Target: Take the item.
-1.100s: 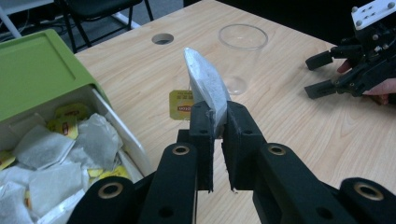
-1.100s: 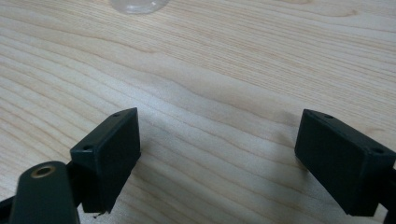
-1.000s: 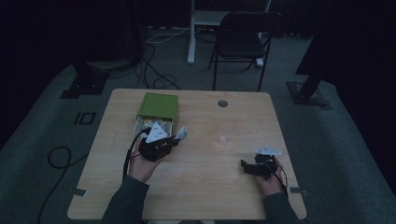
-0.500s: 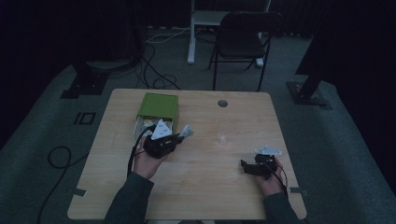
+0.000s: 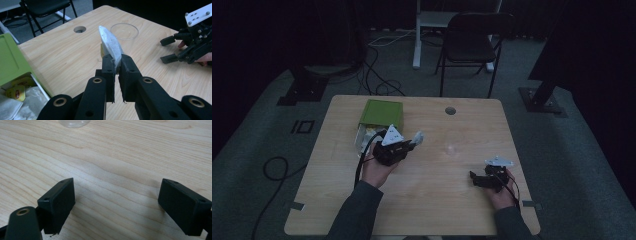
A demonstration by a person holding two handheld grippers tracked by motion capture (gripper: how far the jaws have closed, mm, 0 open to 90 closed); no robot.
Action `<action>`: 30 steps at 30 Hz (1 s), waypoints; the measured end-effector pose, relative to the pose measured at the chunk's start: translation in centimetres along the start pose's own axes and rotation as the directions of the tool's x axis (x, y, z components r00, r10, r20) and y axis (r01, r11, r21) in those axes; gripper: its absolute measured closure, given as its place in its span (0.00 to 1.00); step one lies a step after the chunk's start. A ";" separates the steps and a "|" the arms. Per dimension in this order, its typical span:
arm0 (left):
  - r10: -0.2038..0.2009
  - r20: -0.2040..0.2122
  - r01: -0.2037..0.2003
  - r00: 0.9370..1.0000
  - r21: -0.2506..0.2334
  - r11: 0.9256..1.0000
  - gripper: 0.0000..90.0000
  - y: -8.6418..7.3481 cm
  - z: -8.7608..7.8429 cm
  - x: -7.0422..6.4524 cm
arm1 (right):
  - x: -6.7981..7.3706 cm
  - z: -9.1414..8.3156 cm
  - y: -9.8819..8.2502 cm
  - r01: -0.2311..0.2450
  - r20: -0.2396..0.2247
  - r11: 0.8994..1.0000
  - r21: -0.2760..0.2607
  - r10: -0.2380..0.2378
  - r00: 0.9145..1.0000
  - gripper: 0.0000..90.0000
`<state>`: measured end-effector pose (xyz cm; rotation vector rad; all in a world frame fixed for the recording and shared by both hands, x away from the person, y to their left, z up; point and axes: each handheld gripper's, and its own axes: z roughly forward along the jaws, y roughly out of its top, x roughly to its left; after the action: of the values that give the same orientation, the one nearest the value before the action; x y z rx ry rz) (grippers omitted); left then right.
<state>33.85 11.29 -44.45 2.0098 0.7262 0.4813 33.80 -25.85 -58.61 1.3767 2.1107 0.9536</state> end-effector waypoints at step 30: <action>0.001 0.035 -0.001 0.999 0.007 1.000 0.93 1.5 2.5 -0.2 | 0.0 0.0 0.0 0.000 0.001 1.000 0.000 0.000 1.000 0.15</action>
<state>35.62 9.02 -44.43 2.0206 0.7067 0.4441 33.80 -25.85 -58.61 1.3768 2.1102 0.9530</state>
